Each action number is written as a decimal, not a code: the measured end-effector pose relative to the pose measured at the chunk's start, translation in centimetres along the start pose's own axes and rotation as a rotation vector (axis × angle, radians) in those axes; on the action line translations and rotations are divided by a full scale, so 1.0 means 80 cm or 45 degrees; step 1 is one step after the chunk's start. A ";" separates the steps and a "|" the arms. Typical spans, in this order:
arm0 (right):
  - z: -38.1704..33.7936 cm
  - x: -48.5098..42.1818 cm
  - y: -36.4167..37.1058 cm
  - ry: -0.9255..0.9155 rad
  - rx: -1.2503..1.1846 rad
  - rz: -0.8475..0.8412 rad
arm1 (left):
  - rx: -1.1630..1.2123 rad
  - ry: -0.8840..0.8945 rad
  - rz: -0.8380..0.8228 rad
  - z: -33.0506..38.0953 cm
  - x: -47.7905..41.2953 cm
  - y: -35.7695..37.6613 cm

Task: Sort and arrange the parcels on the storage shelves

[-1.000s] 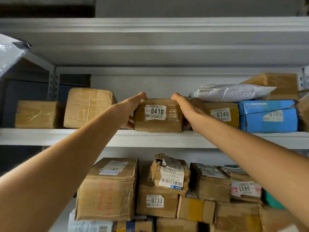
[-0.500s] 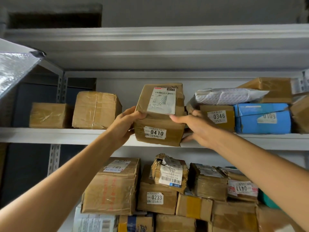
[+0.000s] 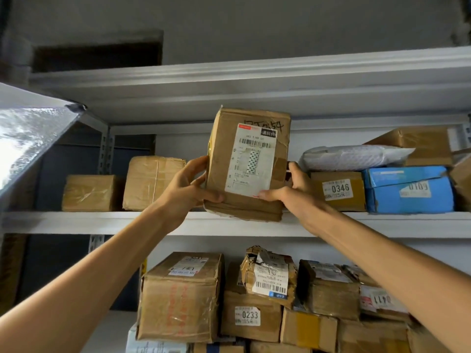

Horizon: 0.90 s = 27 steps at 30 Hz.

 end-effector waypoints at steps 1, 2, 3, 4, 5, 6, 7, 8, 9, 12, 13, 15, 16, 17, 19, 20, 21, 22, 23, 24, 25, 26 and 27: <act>-0.001 -0.004 0.000 0.012 -0.009 0.005 | 0.009 0.004 0.006 -0.001 0.001 0.000; -0.002 -0.007 -0.001 0.018 -0.019 0.023 | 0.029 0.010 0.018 -0.001 0.003 0.000; -0.003 -0.010 -0.001 0.009 -0.029 0.044 | 0.056 0.021 0.038 -0.002 0.003 -0.001; -0.004 -0.012 -0.002 -0.011 -0.039 0.068 | 0.078 0.044 0.056 0.000 0.004 -0.001; -0.005 -0.013 -0.003 -0.039 -0.039 0.076 | 0.084 0.083 0.077 0.003 0.004 -0.001; -0.007 -0.015 -0.002 -0.070 -0.026 0.076 | 0.066 0.128 0.110 0.006 0.004 -0.003; -0.009 -0.016 -0.002 -0.119 -0.005 0.074 | 0.025 0.175 0.142 0.009 0.003 -0.002; -0.012 -0.016 -0.003 -0.185 0.030 0.089 | -0.027 0.221 0.180 0.011 0.001 -0.001; -0.018 -0.016 -0.003 -0.265 0.062 0.095 | -0.079 0.273 0.224 0.012 0.000 0.001; -0.033 -0.013 -0.001 -0.456 0.102 0.063 | -0.202 0.440 0.387 0.015 0.007 0.017; -0.035 -0.012 0.000 -0.471 0.102 0.040 | -0.245 0.483 0.427 0.015 0.010 0.021; -0.035 -0.009 0.001 -0.476 0.087 0.042 | -0.313 0.532 0.454 0.014 0.016 0.027; -0.033 -0.008 0.002 -0.478 0.084 0.060 | -0.336 0.543 0.462 0.011 0.017 0.026; -0.030 -0.007 0.004 -0.479 0.080 0.073 | -0.349 0.551 0.455 0.012 0.019 0.027; -0.024 -0.006 0.007 -0.477 0.079 0.094 | -0.359 0.529 0.433 0.010 0.020 0.023; -0.022 -0.007 0.007 -0.466 0.055 0.099 | -0.341 0.503 0.421 0.010 0.020 0.020; -0.020 -0.010 0.006 -0.441 0.003 0.105 | -0.328 0.484 0.414 0.009 0.019 0.014; -0.018 -0.013 0.005 -0.404 -0.065 0.115 | -0.324 0.484 0.409 0.010 0.018 0.009; -0.016 -0.017 0.003 -0.362 -0.141 0.131 | -0.335 0.498 0.417 0.013 0.016 0.005; -0.015 -0.019 0.001 -0.319 -0.217 0.152 | -0.356 0.504 0.431 0.017 0.014 0.004; -0.014 -0.020 0.001 -0.275 -0.310 0.163 | -0.355 0.486 0.430 0.022 0.013 0.006; -0.014 -0.021 0.001 -0.222 -0.424 0.158 | -0.318 0.441 0.413 0.030 0.013 0.011; -0.014 -0.021 0.002 -0.157 -0.530 0.138 | -0.278 0.405 0.384 0.037 0.013 0.018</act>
Point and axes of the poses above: each hand's wrist, its own x-axis away from the middle knuckle, its own y-axis out of the palm, z = x × y, the point moved 2 cm from there along -x, towards the middle knuckle, and after that the axes turned 8 degrees about z, right-handed, at the moved point
